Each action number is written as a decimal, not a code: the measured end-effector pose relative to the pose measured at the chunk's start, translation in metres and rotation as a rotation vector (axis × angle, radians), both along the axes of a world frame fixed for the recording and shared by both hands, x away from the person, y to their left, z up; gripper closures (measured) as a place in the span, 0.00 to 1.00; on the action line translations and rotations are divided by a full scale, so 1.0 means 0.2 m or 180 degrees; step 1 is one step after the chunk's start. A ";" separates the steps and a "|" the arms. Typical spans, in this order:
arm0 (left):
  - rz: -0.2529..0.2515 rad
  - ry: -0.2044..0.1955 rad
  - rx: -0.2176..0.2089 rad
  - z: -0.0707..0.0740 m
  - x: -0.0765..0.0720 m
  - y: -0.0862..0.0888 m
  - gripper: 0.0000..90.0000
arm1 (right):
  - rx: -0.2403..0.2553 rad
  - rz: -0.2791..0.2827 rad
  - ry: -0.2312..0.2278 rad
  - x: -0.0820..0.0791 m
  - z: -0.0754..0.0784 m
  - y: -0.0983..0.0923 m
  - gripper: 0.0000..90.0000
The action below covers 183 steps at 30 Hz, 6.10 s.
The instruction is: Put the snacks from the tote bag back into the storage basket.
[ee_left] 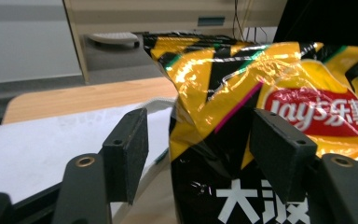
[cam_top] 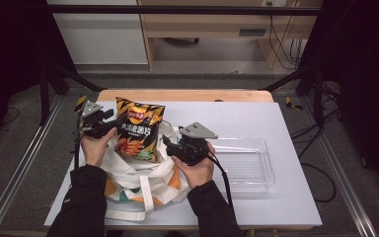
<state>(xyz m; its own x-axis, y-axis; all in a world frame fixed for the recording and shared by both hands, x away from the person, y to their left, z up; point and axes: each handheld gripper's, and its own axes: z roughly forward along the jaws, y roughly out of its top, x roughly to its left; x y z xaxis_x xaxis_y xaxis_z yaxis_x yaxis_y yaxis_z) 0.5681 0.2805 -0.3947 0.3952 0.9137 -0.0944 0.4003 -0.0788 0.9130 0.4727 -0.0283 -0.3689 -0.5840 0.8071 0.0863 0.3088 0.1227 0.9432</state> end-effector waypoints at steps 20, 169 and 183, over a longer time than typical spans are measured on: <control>-0.0080 0.0423 0.0176 -0.05 -0.01 0.01 0.86 | 0.0013 0.0021 0.0011 -0.02 -0.02 -0.03 0.43; 0.0278 -0.0215 0.0165 -0.01 -0.76 0.32 0.28 | 0.0247 0.0453 -0.0529 -0.13 0.65 -0.42 1.00; 0.0298 -0.0198 0.0154 -0.02 -0.76 0.32 0.28 | 0.0152 0.0245 -0.0462 -0.20 0.54 -0.69 1.00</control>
<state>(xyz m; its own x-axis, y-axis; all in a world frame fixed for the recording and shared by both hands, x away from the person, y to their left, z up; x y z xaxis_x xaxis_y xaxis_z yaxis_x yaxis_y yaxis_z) 0.4166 0.3447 -0.3980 0.3117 0.9498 -0.0273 0.3507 -0.0883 0.9323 0.4329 -0.1659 -0.2605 -0.6532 0.7565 0.0336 0.1604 0.0948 0.9825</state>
